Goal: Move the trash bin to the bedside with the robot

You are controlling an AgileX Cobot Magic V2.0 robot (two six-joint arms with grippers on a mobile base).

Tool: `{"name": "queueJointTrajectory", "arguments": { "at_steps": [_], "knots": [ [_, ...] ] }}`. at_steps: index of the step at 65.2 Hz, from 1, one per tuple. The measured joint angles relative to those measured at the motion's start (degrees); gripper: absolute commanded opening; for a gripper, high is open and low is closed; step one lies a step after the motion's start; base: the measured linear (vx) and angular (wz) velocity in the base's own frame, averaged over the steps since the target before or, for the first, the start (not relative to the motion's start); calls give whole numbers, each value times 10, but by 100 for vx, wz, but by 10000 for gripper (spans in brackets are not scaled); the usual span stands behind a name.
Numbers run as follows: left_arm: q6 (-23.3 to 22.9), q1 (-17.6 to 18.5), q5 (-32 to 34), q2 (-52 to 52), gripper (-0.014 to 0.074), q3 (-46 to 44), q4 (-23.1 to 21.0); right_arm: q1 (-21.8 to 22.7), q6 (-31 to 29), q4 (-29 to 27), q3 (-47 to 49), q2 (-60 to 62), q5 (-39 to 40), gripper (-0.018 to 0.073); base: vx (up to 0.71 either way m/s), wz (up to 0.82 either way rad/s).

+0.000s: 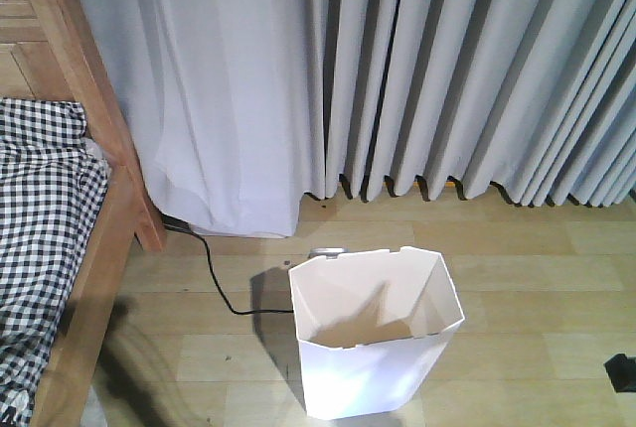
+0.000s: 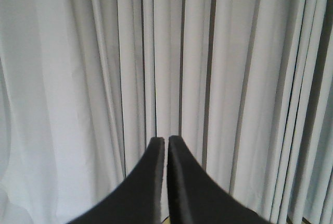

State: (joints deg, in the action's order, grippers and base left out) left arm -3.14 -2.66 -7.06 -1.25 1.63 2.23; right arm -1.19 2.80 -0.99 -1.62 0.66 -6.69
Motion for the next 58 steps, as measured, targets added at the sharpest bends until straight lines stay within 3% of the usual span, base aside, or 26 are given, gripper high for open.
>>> {"name": "queueJointTrajectory", "arguments": {
  "at_steps": [58],
  "knots": [
    [0, 0, 0, 0, -6, 0, 0, 0, 0, 10, 0, 0, 4, -9, 0, 0]
  ]
}}
